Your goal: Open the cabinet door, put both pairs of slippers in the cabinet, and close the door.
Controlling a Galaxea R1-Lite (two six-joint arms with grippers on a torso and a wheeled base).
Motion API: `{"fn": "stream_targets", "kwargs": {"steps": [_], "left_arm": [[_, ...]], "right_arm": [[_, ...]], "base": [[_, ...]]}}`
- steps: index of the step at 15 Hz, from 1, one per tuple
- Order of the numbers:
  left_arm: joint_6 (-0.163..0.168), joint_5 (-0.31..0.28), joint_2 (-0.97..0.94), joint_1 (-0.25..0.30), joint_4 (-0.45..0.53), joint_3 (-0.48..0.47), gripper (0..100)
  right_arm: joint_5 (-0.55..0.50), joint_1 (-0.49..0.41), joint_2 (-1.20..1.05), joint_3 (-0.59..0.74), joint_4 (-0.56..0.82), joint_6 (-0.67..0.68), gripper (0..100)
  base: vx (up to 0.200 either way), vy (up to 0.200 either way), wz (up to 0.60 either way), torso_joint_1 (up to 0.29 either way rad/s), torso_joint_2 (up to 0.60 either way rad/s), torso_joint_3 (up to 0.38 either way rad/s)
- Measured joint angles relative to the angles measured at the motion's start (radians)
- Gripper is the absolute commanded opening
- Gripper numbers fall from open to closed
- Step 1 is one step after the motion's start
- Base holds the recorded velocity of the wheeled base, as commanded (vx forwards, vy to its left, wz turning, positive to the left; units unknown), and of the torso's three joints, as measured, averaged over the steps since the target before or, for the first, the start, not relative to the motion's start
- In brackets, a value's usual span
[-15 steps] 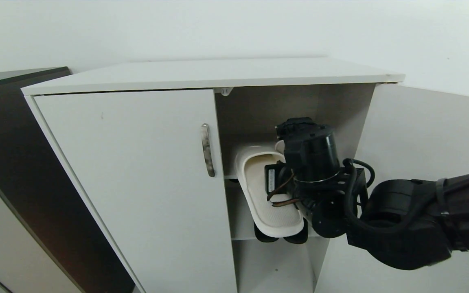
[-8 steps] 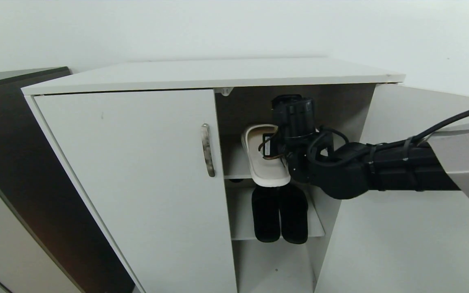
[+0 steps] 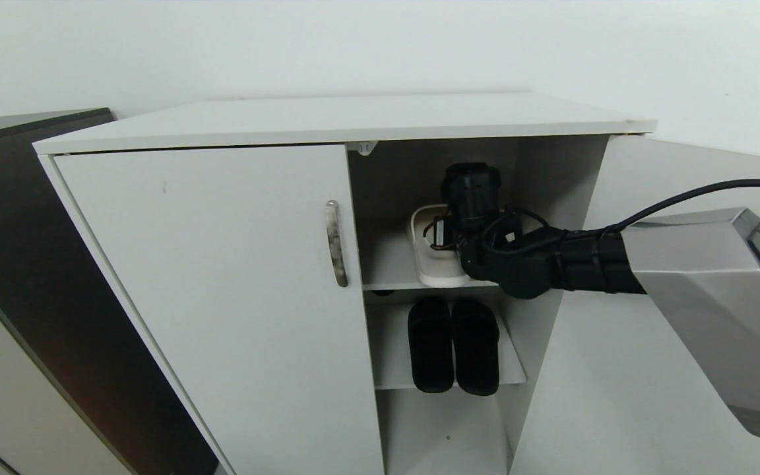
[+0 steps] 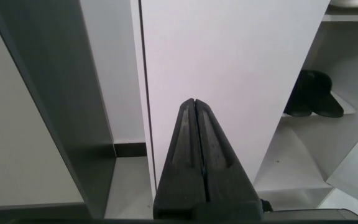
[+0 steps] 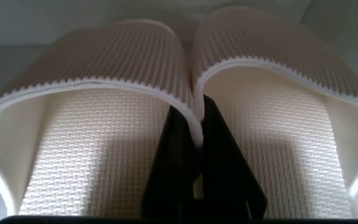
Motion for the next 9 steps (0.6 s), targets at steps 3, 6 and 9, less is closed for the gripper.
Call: {"fn": "stream_targets", "kwargs": {"steps": [3,6,9], "left_arm": [[0.000,0.000,0.000,0.000,0.000,0.000,0],[0.000,0.000,0.000,0.000,0.000,0.000,0],[0.000,0.000,0.000,0.000,0.000,0.000,0]], "right_arm": [[0.001,0.001,0.029,-0.023,0.000,0.000,0],[0.000,-0.001,0.041,-0.030,-0.001,0.006,100],[-0.004,0.006,0.023,0.013,-0.004,0.020,100]], "base": [[0.000,0.000,0.00,0.000,0.00,0.000],[0.000,0.000,0.00,0.000,0.00,0.000],[0.000,0.000,0.00,0.000,0.00,0.000]]}}
